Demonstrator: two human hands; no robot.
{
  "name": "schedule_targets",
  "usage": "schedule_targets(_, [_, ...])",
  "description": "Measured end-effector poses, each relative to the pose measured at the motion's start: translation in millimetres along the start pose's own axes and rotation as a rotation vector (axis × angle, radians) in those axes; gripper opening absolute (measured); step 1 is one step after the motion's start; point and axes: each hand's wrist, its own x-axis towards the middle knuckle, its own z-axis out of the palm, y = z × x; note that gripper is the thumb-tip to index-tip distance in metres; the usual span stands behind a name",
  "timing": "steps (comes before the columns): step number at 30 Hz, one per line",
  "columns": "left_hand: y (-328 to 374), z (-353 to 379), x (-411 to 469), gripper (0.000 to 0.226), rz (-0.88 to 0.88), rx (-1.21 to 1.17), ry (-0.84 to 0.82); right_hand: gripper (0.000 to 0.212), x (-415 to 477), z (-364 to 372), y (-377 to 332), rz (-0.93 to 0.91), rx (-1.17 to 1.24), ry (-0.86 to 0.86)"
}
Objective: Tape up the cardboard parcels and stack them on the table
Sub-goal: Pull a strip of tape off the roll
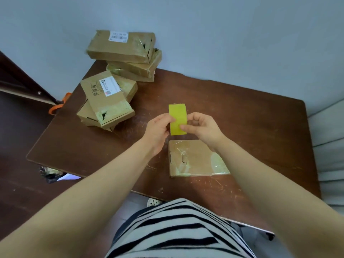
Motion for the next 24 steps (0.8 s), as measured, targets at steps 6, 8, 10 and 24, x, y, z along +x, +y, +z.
schedule_targets(6, [13.8,0.7,0.5,0.023,-0.019,-0.049,0.063,0.037,-7.0,4.9,9.5,-0.126,-0.373,0.01])
schedule_targets(8, [14.9,0.8,-3.5,0.035,0.008,-0.015,0.037,0.028,-8.6,6.0,6.6,-0.081,-0.256,-0.045])
schedule_targets(10, [14.3,0.8,-8.4,0.03,0.053,0.036,-0.002,0.025,-9.6,9.2,1.4,-0.038,-0.041,-0.063])
schedule_targets(24, [24.3,-7.6,-6.1,0.036,0.71,0.932,0.025,0.019,-2.8,8.4,-13.7,-0.103,-0.155,-0.043])
